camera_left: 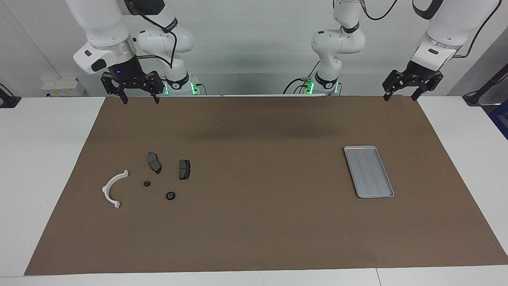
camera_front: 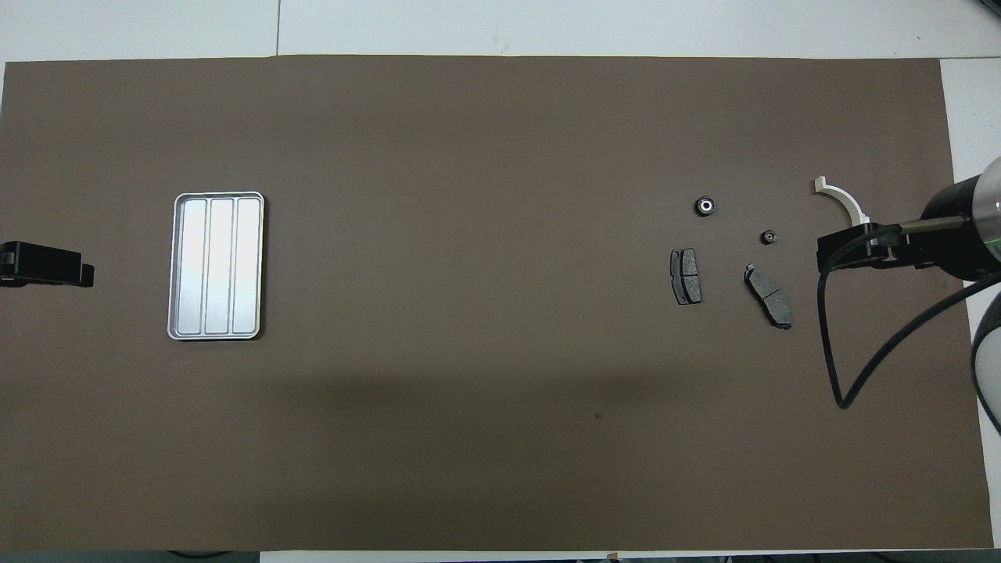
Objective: Place bearing gear from tray to pile
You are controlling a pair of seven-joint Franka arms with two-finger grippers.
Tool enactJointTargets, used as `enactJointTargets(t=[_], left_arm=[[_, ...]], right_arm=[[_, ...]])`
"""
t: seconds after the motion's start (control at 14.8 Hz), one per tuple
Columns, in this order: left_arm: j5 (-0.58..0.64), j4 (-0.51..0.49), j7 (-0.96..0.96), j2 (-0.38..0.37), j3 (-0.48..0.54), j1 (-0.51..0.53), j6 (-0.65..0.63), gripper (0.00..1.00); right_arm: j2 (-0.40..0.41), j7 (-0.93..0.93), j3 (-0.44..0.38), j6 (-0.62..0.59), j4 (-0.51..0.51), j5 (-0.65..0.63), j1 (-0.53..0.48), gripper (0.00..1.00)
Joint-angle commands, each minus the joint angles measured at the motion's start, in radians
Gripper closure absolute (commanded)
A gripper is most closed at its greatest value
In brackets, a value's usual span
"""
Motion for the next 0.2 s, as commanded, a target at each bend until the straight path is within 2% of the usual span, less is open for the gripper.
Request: enactJointTargets(t=[0.0,0.14], left_arm=[[0.001,0.001,-0.001,-0.013,-0.002,0.003,-0.015,0.00],[0.001,0.001,-0.001,-0.013,-0.002,0.003,-0.015,0.00]], right_arm=[[-0.013,-0.001,0.002,0.010,-0.005,0.026,-0.012,0.00],[-0.013,-0.002,0.002,0.010,-0.006,0.025,-0.012,0.00]])
